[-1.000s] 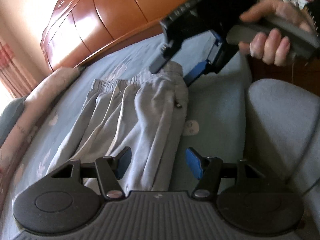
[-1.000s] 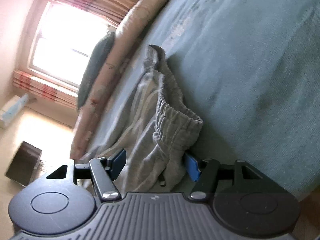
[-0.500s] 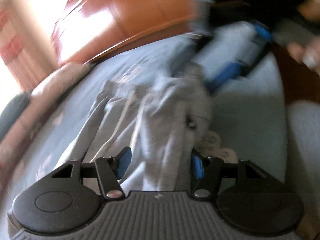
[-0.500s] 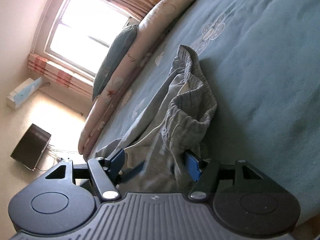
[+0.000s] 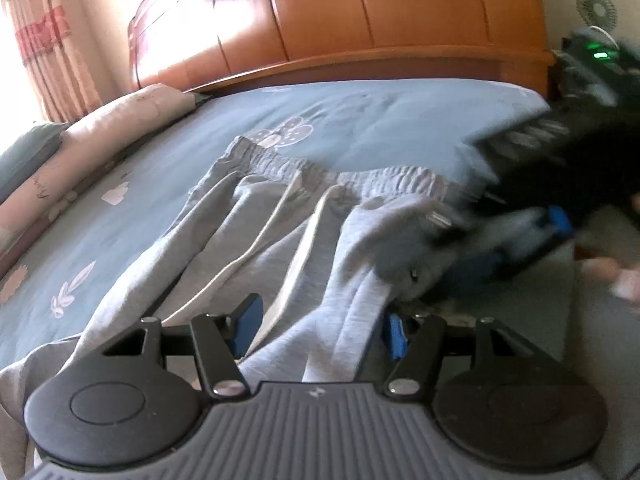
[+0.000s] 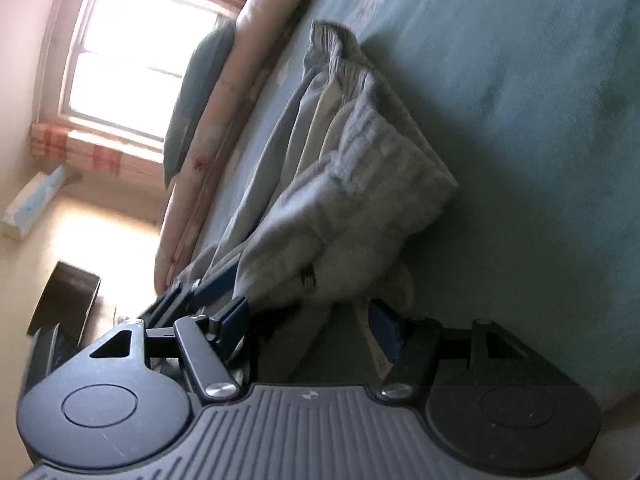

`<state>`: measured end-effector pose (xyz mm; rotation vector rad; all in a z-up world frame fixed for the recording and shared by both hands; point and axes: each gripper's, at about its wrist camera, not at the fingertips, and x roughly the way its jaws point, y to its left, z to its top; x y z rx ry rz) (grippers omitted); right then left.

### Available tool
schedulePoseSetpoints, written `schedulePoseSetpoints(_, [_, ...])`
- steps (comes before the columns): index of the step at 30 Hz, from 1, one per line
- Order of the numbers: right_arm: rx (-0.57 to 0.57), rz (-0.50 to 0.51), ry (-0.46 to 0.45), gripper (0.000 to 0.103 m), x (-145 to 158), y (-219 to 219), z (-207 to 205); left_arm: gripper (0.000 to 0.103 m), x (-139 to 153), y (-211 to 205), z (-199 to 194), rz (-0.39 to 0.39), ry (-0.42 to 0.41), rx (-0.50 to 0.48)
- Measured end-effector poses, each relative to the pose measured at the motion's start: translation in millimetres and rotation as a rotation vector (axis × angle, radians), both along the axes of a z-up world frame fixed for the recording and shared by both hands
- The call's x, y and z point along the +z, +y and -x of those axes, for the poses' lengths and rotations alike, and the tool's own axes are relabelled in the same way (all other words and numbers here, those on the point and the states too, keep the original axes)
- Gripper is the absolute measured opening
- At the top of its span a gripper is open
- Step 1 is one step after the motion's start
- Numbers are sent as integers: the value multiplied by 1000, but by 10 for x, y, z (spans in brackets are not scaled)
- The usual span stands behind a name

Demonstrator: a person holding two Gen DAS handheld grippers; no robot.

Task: Fold clothes

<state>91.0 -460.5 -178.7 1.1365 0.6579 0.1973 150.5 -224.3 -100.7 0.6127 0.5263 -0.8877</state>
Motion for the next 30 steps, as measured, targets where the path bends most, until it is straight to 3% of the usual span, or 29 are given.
schedulePoseSetpoints(3, [-78, -56, -23, 70, -49, -75, -8, 63, 53, 104, 129, 1, 21, -48])
schedulePoseSetpoints(9, [-99, -32, -128, 69, 143, -182, 192, 67, 112, 374, 333, -6, 3, -90])
schedulePoseSetpoints(11, [-74, 10, -214, 70, 317, -197, 283, 67, 95, 437, 361, -17, 1, -77])
schedulePoseSetpoints(14, [-31, 129, -265, 70, 499, -162, 299, 67, 50, 502, 369, -28, 15, -51])
schedulePoseSetpoints(16, [-21, 165, -223, 69, 477, -138, 231, 67, 34, 528, 380, -34, 19, -34])
schedulePoseSetpoints(18, [-23, 163, -165, 59, 376, -139, 138, 67, 37, 552, 403, -36, 18, -22])
schedulePoseSetpoints(20, [-41, 162, -93, 26, 265, -153, 116, 67, 43, 574, 423, -35, 21, -18])
schedulePoseSetpoints(21, [-51, 162, -56, 21, 209, -161, 110, 67, 47, 585, 423, -34, 22, -20])
schedulePoseSetpoints(24, [-82, 123, -22, 14, 124, -231, 200, 67, 51, 613, 437, -43, 17, -21])
schedulePoseSetpoints(28, [-125, 136, -56, 11, 348, -333, 357, 67, 48, 681, 458, -47, 20, -17])
schedulePoseSetpoints(30, [-126, 190, -60, 8, 482, -386, 411, 67, 39, 718, 475, -47, 18, -11])
